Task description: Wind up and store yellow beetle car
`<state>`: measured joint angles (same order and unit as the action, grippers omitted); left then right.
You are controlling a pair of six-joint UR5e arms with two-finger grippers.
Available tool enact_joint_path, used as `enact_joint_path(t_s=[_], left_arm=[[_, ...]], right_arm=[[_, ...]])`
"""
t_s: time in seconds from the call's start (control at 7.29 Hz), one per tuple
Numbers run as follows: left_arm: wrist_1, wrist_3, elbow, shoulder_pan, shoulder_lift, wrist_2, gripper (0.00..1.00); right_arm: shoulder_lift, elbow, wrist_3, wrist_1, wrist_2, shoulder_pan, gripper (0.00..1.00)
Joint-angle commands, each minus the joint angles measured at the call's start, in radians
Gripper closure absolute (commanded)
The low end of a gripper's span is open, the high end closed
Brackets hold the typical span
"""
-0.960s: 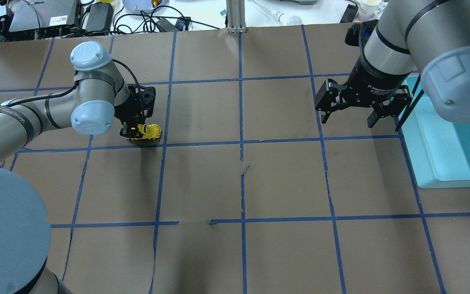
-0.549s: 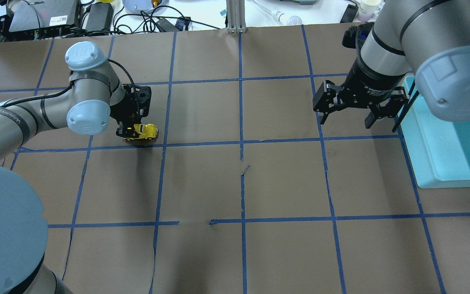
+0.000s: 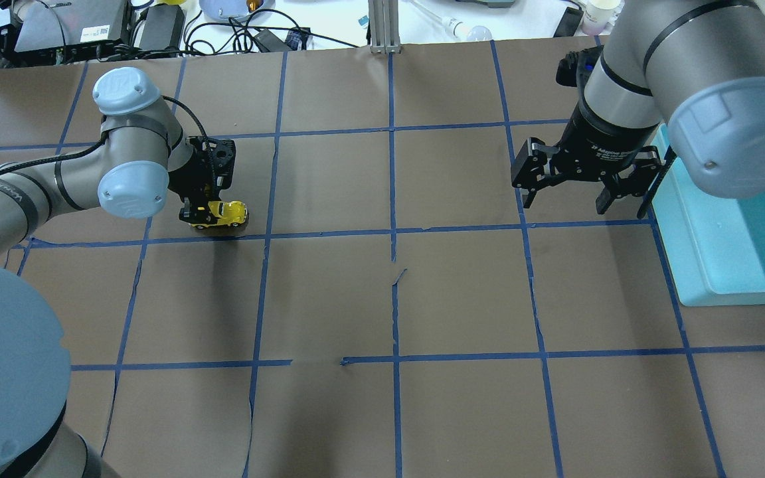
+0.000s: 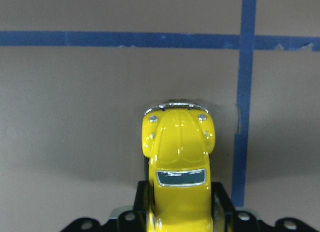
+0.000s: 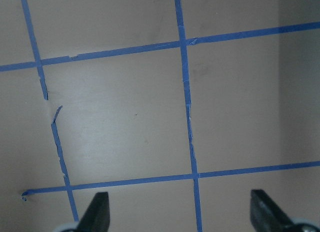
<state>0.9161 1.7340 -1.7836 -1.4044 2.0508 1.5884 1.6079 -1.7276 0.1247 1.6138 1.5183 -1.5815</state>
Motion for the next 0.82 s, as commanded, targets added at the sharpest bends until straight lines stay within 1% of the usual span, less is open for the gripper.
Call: enact_joint_path(t_s=[0.0, 0.41, 0.55, 0.69], left_arm=[[0.000, 0.012, 0.003, 0.016, -0.001, 0.007, 1.00], [0.000, 0.025, 0.004, 0.024, -0.001, 0.010, 1.00], [0.000, 0.025, 0.006, 0.024, -0.001, 0.036, 1.00], [0.001, 0.025, 0.007, 0.024, -0.001, 0.036, 1.00]], right_arm=[[0.000, 0.013, -0.004, 0.005, 0.014, 0.000, 0.00], [-0.002, 0.040, -0.014, 0.004, 0.020, 0.000, 0.00], [-0.002, 0.039, -0.014, 0.005, 0.035, 0.000, 0.00], [-0.002, 0.043, -0.016, 0.006, 0.057, 0.000, 0.00]])
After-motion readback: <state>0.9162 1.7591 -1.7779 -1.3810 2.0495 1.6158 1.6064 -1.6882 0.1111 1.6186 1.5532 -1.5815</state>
